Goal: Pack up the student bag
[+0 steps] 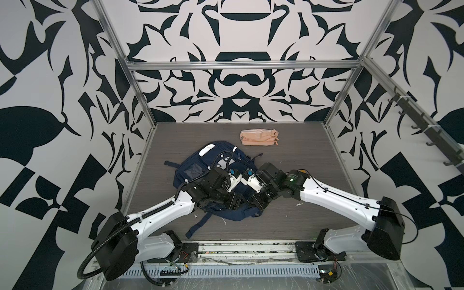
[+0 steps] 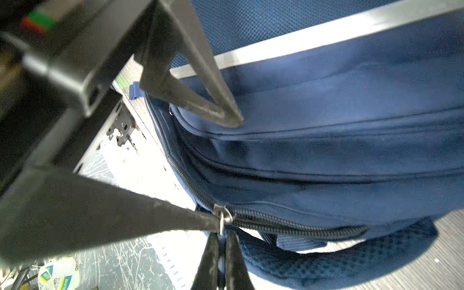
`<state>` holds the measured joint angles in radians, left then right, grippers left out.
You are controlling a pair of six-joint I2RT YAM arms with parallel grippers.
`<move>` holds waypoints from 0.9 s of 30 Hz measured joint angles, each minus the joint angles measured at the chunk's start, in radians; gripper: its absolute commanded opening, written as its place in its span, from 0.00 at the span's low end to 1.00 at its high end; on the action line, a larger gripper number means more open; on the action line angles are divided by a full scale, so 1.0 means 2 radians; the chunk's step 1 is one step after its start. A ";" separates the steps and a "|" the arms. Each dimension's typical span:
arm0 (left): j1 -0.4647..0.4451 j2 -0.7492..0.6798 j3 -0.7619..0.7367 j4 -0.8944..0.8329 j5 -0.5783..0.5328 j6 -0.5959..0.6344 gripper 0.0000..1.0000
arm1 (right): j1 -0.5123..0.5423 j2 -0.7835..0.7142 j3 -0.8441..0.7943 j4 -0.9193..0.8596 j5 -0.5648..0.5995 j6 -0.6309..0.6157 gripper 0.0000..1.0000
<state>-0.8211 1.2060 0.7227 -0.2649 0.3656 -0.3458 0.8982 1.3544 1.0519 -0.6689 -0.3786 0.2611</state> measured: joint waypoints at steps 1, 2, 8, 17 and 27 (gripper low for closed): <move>-0.002 0.000 0.001 -0.001 -0.002 0.004 0.65 | 0.000 0.000 0.000 0.000 0.001 0.002 0.00; -0.003 0.000 0.003 -0.003 -0.004 0.007 0.63 | 0.000 0.000 0.000 0.000 0.001 0.003 0.00; -0.008 0.000 0.018 -0.023 -0.013 0.023 0.61 | 0.000 -0.012 -0.011 0.017 0.008 0.018 0.00; -0.010 -0.052 0.018 -0.083 -0.007 0.050 0.63 | -0.008 -0.045 -0.039 0.029 0.011 0.027 0.00; -0.017 -0.039 0.017 -0.080 0.028 0.044 0.61 | -0.039 -0.049 -0.039 0.019 -0.010 0.015 0.00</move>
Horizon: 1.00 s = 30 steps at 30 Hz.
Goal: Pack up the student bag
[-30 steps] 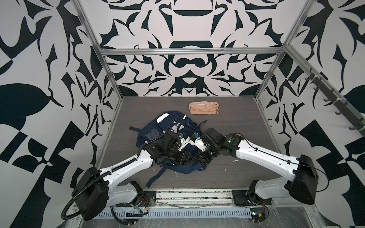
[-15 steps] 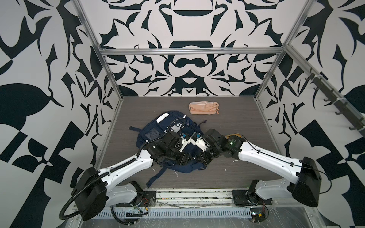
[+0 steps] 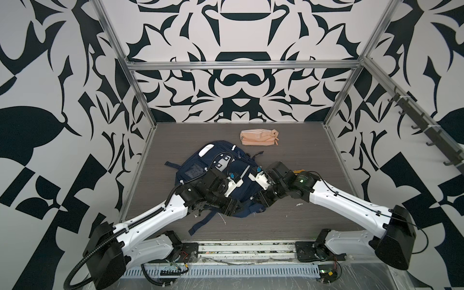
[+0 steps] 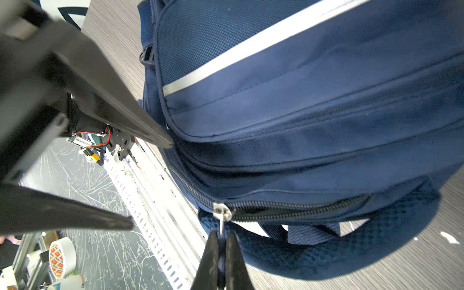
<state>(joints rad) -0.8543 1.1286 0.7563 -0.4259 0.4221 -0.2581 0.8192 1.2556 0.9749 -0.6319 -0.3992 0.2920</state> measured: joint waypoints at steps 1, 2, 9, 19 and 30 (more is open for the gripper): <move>-0.003 0.010 0.000 0.006 0.001 -0.002 0.61 | 0.000 0.000 0.000 0.000 -0.002 0.000 0.00; -0.006 0.018 0.000 0.011 0.001 -0.002 0.61 | 0.000 0.000 0.000 -0.001 -0.003 0.000 0.00; -0.026 0.066 0.000 0.047 -0.011 -0.001 0.47 | 0.000 0.000 0.000 -0.002 -0.005 0.000 0.00; -0.036 0.054 -0.003 0.057 -0.059 -0.002 0.00 | -0.001 -0.001 0.000 0.000 0.000 0.003 0.00; -0.042 -0.027 -0.041 0.027 -0.128 -0.033 0.00 | -0.052 -0.027 0.000 -0.047 0.048 0.000 0.00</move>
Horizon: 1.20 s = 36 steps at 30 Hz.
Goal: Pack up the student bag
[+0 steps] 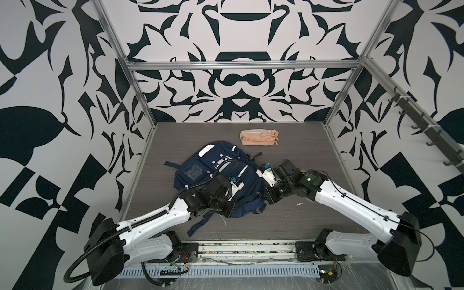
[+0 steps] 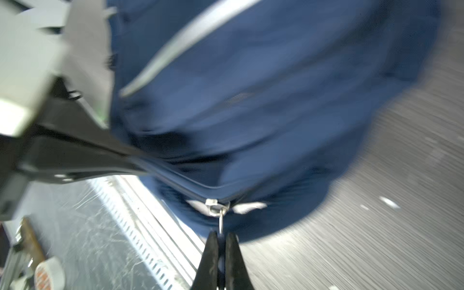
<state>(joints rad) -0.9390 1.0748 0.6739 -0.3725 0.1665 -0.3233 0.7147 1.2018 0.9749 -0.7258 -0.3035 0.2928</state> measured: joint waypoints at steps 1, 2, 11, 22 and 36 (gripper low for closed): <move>0.000 -0.012 -0.007 -0.003 -0.005 -0.005 0.00 | -0.006 0.000 0.000 -0.004 0.006 0.000 0.00; -0.001 -0.021 -0.012 -0.006 -0.008 -0.010 0.00 | -0.010 0.000 0.000 -0.007 0.011 0.001 0.00; -0.002 -0.087 -0.023 -0.031 -0.039 -0.059 0.00 | -0.064 0.043 0.040 -0.016 0.047 -0.004 0.00; 0.001 -0.180 -0.031 -0.112 -0.035 -0.093 0.48 | -0.094 0.034 0.019 0.052 -0.034 -0.087 0.00; 0.005 -0.012 0.052 -0.038 0.009 -0.049 0.65 | 0.028 0.012 -0.072 0.164 -0.020 0.028 0.00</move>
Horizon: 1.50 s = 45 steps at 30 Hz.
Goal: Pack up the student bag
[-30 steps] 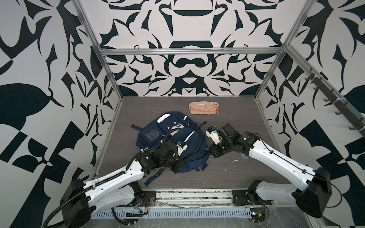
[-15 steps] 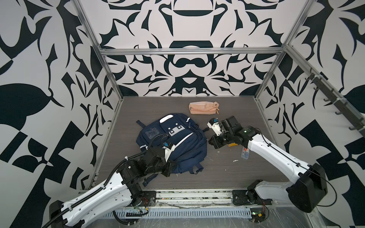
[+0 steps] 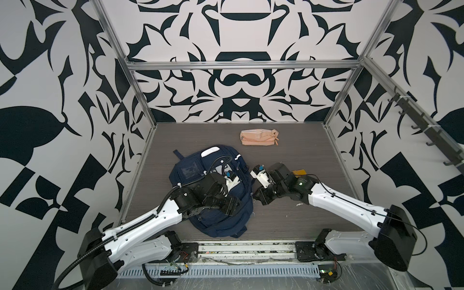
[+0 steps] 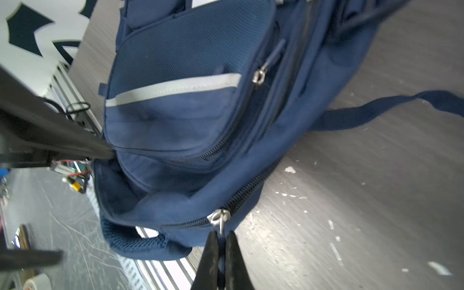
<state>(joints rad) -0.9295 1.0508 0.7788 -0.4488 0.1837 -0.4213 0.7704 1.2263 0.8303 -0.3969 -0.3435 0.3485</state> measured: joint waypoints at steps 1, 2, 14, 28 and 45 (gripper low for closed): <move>0.000 0.009 -0.001 0.011 0.004 -0.001 0.65 | 0.000 -0.007 -0.004 0.006 0.005 0.009 0.00; 0.000 0.016 -0.002 0.023 0.007 -0.002 0.66 | 0.000 -0.013 -0.005 0.010 0.009 0.018 0.00; -0.001 0.035 -0.022 0.067 0.020 -0.004 0.53 | 0.005 0.003 -0.004 0.033 0.016 0.047 0.00; -0.001 0.065 -0.042 0.098 0.026 -0.022 0.00 | 0.018 0.017 -0.001 0.055 0.022 0.066 0.00; -0.001 -0.052 -0.057 0.044 0.021 -0.021 0.00 | -0.079 0.072 0.093 -0.020 -0.012 -0.050 0.00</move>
<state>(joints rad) -0.9314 0.9474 0.6647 -0.3607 0.2253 -0.4637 0.6128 1.3693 1.0168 -0.4362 -0.3668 0.2481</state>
